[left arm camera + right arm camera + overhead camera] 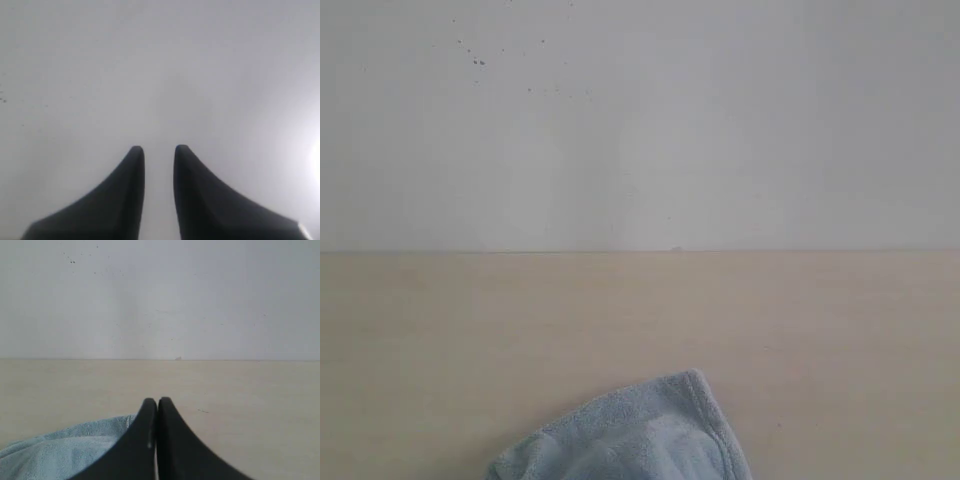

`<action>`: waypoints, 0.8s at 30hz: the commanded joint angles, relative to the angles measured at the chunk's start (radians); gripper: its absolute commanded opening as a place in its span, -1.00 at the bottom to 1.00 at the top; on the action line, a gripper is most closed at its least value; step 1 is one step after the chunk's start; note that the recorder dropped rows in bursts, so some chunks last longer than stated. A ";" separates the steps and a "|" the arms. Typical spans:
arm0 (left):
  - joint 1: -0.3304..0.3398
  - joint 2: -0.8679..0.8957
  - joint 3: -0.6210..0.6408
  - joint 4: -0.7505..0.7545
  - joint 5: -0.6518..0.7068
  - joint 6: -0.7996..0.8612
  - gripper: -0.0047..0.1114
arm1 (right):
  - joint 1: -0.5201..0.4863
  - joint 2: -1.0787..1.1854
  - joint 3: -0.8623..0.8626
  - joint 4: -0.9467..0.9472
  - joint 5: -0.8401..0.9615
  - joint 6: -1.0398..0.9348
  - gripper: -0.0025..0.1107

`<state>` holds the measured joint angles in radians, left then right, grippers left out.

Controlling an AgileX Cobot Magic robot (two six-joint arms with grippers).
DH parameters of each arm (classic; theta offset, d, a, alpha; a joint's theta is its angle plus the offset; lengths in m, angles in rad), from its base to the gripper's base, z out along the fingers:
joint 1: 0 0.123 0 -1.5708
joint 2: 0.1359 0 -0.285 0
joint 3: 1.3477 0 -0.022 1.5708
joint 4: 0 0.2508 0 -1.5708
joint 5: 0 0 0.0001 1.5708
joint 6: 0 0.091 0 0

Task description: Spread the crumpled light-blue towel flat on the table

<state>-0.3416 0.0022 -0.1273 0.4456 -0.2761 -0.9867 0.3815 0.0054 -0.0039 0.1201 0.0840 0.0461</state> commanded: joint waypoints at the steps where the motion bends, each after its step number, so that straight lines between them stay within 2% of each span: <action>1: -0.007 -0.002 -0.008 0.288 -0.109 -0.240 -0.54 | -0.001 -0.005 0.004 -0.004 0.002 0.000 -0.96; 5: -0.007 0.044 -0.008 0.388 -0.217 -0.322 -0.54 | -0.001 -0.005 0.004 -0.004 0.002 0.000 -0.96; 9: -0.007 0.090 -0.008 0.391 -0.241 -0.326 -0.46 | -0.001 -0.005 0.004 -0.004 0.002 0.000 -0.96; 12: -0.007 0.115 -0.008 0.391 -0.241 -0.326 -0.26 | -0.001 -0.005 0.004 -0.004 -0.050 0.000 -0.96; 15: -0.007 0.141 -0.008 0.391 -0.239 -0.334 0.06 | -0.001 -0.005 0.004 -0.004 -0.165 0.000 -0.96; 17: -0.007 0.168 -0.008 0.391 -0.239 -0.334 0.19 | -0.001 -0.005 0.004 0.038 -0.267 0.084 -0.96; 21: -0.007 0.236 -0.008 0.391 -0.239 -0.334 0.17 | -0.001 -0.005 0.004 0.083 -0.381 0.447 -0.96; 24: -0.007 0.290 -0.008 0.391 -0.251 -0.334 0.17 | -0.001 -0.005 0.004 0.083 -0.418 0.594 -0.96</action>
<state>-0.3454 0.2492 -0.1273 0.8314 -0.5098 -1.3114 0.3815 0.0041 0.0010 0.1982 -0.2808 0.4878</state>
